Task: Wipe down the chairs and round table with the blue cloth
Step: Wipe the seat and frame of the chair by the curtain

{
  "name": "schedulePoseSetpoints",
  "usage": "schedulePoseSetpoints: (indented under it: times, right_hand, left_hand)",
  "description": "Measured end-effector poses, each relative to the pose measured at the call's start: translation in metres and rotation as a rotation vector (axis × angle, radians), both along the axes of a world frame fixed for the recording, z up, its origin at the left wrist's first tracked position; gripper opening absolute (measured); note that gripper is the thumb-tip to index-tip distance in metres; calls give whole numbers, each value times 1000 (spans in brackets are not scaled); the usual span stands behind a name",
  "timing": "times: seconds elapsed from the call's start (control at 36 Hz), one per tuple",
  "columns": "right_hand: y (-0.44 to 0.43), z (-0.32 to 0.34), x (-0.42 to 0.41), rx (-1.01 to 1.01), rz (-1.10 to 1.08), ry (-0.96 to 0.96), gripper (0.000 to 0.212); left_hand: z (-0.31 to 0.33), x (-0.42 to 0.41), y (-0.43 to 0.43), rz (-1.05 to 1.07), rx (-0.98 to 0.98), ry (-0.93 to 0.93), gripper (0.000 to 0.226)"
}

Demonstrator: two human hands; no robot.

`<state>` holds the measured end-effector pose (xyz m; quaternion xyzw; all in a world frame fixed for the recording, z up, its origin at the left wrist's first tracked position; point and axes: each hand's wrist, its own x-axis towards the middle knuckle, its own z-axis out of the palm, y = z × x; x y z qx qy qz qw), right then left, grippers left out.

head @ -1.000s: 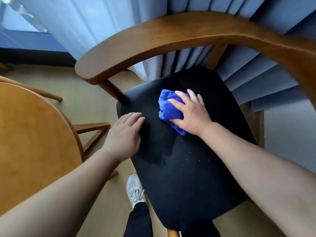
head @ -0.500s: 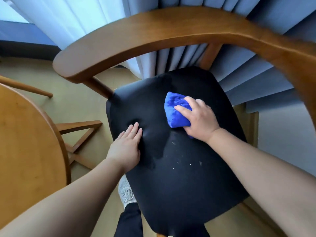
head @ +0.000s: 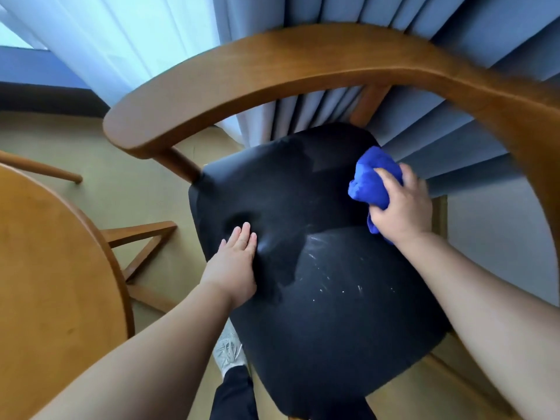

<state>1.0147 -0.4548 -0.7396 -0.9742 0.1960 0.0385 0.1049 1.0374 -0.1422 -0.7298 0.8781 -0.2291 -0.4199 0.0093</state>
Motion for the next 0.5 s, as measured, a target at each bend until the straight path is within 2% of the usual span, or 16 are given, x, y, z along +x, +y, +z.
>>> schedulePoseSetpoints:
  times: [0.08, 0.25, 0.36, 0.5]
  right_hand:
    - [26, 3, 21, 32, 149, -116, 62]
    - [98, 13, 86, 34, 403, -17, 67]
    - [113, 6, 119, -25, 415, 123, 68]
    - [97, 0, 122, -41, 408, 146, 68]
  left_hand:
    - [1, 0, -4, -26, 41, -4, 82]
    - [2, -1, -5, -75, 83, -12, 87]
    - [1, -3, -8, -89, 112, -22, 87]
    - [-1, -5, -8, -96, 115, -30, 88]
